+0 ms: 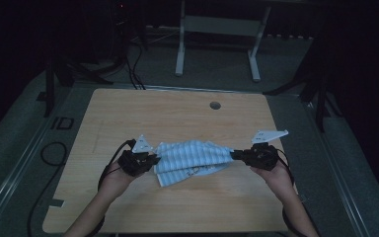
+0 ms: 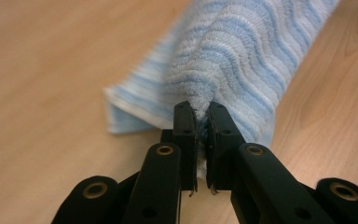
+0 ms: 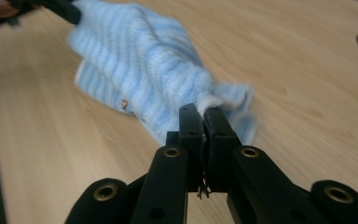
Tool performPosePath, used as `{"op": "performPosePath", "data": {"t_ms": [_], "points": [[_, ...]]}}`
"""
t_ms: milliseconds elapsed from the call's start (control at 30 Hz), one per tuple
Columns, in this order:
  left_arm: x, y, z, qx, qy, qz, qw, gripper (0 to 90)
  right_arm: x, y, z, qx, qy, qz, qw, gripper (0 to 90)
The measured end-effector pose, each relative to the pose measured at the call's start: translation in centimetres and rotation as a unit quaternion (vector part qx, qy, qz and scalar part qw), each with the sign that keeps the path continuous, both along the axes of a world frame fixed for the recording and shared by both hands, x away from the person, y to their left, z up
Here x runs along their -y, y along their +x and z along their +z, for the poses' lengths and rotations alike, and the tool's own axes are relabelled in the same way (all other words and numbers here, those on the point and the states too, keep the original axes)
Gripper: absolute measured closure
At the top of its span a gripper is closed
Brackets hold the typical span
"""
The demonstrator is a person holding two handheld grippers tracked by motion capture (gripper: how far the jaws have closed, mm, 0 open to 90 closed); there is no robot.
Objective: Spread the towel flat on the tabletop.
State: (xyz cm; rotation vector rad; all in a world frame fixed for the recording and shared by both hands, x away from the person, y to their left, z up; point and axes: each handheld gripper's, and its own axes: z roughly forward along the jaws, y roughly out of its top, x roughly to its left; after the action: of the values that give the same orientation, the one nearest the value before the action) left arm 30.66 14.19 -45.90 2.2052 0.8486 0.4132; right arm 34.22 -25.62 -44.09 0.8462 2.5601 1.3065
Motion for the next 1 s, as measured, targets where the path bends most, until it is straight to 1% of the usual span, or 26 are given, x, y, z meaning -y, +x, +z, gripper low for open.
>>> {"op": "performPosePath", "data": {"t_ms": [33, 67, 133, 167, 200, 233, 267, 300, 333, 400, 433, 467, 500, 533, 567, 600, 633, 667, 700, 733, 800, 833, 900, 933, 967, 1000], "points": [[0.0, -0.4, 0.4, 0.003, 0.003, -0.008, 1.0000, 84.5, -0.1, -0.5, 0.3, 0.001, 0.004, 0.003, 1.0000, 87.4], [-0.1, -0.8, 0.6, -0.002, 0.006, -0.018, 0.9998, 84.4, -0.1, -1.1, 0.6, 0.005, 0.007, 0.005, 1.0000, 87.4], [-0.2, -1.8, 0.3, -0.021, 0.018, -0.041, 0.9988, 83.9, -0.3, -2.5, 0.4, -0.006, 0.015, 0.014, 0.9998, 87.3], [-0.2, -2.4, -0.2, -0.035, 0.027, -0.054, 0.9976, 83.6, -0.4, -3.4, 0.0, -0.003, 0.005, 0.017, 0.9998, 87.2], [-0.2, -3.1, -0.9, -0.040, 0.036, -0.062, 0.9966, 83.6, -0.6, -4.2, -0.6, -0.006, -0.002, 0.017, 0.9998, 87.2], [-0.3, -3.6, -1.6, -0.049, 0.048, -0.070, 0.9952, 83.4, -0.7, -5.0, -1.4, -0.016, -0.004, 0.021, 0.9996, 87.2], [-0.4, -4.2, -2.3, -0.061, 0.056, -0.079, 0.9934, 83.4, -0.9, -5.7, -2.3, -0.025, -0.013, 0.024, 0.9993, 87.1], [-0.4, -4.6, -3.0, -0.069, 0.060, -0.082, 0.9925, 83.3, -1.1, -6.4, -3.4, -0.029, -0.028, 0.020, 0.9990, 87.1], [-0.4, -5.0, -3.7, -0.080, 0.065, -0.083, 0.9913, 83.3, -1.4, -7.1, -4.4, -0.039, -0.044, 0.024, 0.9980, 87.0], [-0.4, -5.7, -5.0, -0.094, 0.075, -0.092, 0.9885, 83.3, -2.0, -8.1, -6.5, -0.062, -0.065, 0.029, 0.9955, 87.0], [-0.4, -5.9, -5.5, -0.100, 0.073, -0.092, 0.9881, 83.2, -2.2, -8.5, -7.3, -0.069, -0.081, 0.034, 0.9937, 87.0], [-0.5, -6.0, -6.0, -0.105, 0.075, -0.093, 0.9873, 83.3, -2.4, -8.8, -7.9, -0.074, -0.090, 0.035, 0.9926, 87.0], [-0.6, -6.0, -6.3, -0.104, 0.077, -0.087, 0.9878, 83.3, -2.5, -9.0, -8.4, -0.083, -0.087, 0.036, 0.9921, 87.0], [-0.8, -6.0, -6.5, -0.108, 0.070, -0.080, 0.9884, 83.3, -2.5, -9.1, -8.7, -0.090, -0.086, 0.035, 0.9916, 87.0], [-0.9, -6.0, -6.6, -0.111, 0.063, -0.080, 0.9885, 83.3, -2.5, -9.1, -8.9, -0.094, -0.086, 0.034, 0.9913, 87.0], [-1.0, -6.0, -6.8, -0.115, 0.062, -0.083, 0.9879, 83.1, -2.5, -9.2, -9.1, -0.105, -0.083, 0.038, 0.9903, 86.2], [-1.1, -5.9, -6.8, -0.121, 0.059, -0.088, 0.9870, 82.3, -2.7, -9.2, -9.3, -0.118, -0.085, 0.046, 0.9882, 83.4], [-1.4, -5.8, -6.6, -0.129, 0.052, -0.093, 0.9859, 80.6, -2.7, -9.2, -9.4, -0.122, -0.090, 0.047, 0.9873, 75.7], [-1.7, -5.7, -6.3, -0.136, 0.044, -0.086, 0.9860, 75.7, -2.7, -9.1, -9.3, -0.127, -0.091, 0.046, 0.9866, 71.8], [-2.2, -5.4, -5.8, -0.133, 0.042, -0.074, 0.9875, 65.9, -2.5, -8.9, -9.0, -0.128, -0.086, 0.046, 0.9869, 71.5], [-3.1, -4.9, -4.8, -0.123, 0.037, -0.057, 0.9901, 63.4, -2.0, -8.2, -7.9, -0.122, -0.072, 0.032, 0.9894, 66.0], [-3.4, -4.6, -4.4, -0.119, 0.034, -0.043, 0.9914, 59.8, -1.9, -7.8, -7.2, -0.119, -0.064, 0.028, 0.9905, 64.4], [-3.9, -3.8, -3.9, -0.119, 0.037, -0.023, 0.9919, 52.2, -1.7, -7.1, -5.8, -0.097, -0.054, 0.014, 0.9938, 62.3], [-4.1, -3.2, -3.7, -0.121, 0.041, -0.016, 0.9917, 51.5, -1.7, -6.5, -5.0, -0.087, -0.051, 0.009, 0.9949, 61.5], [-4.1, -3.2, -3.7, -0.121, 0.041, -0.016, 0.9917, 48.9, -1.8, -5.6, -4.2, -0.077, -0.049, 0.001, 0.9958, 61.2], [-4.0, -2.1, -3.8, -0.129, 0.036, -0.007, 0.9910, 45.1, -2.0, -4.8, -3.8, -0.071, -0.046, -0.012, 0.9963, 61.7]]}}
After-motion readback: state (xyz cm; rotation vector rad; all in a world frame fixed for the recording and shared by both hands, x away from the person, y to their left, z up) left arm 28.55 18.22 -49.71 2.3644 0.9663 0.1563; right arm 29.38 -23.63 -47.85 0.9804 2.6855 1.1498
